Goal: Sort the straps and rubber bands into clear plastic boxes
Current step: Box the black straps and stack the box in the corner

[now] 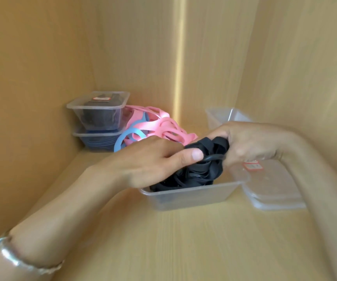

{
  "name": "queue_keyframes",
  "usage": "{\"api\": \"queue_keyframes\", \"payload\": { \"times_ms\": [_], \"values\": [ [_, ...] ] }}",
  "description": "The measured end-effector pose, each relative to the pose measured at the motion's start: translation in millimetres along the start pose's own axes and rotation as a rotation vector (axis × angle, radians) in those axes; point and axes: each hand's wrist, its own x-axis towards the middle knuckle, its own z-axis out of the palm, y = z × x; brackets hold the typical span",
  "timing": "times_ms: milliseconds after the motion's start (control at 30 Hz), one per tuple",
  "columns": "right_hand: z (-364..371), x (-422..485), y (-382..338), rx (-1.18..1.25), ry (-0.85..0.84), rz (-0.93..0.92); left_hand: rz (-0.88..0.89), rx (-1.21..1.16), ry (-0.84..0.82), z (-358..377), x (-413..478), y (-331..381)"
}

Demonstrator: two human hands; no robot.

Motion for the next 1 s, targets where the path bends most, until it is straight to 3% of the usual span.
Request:
{"api": "queue_keyframes", "payload": {
  "times_ms": [200, 400, 500, 733, 1000],
  "values": [
    [5, -4, 0, -0.007, -0.078, -0.003, -0.056, -0.070, 0.143, 8, 3, 8],
    [-4, -15, 5, 0.306, -0.229, -0.018, -0.132, -0.118, 0.035, 12, 5, 6],
    [-2, -12, 13, 0.341, -0.152, -0.029, -0.127, -0.094, -0.019, 15, 6, 4],
    [-1, -6, 15, 0.120, 0.049, 0.043, -0.016, -0.015, -0.037, 19, 11, -2],
    [3, -6, 6, 0.113, 0.061, 0.059, -0.025, 0.138, -0.022, 19, 13, 4]
  ]
}}
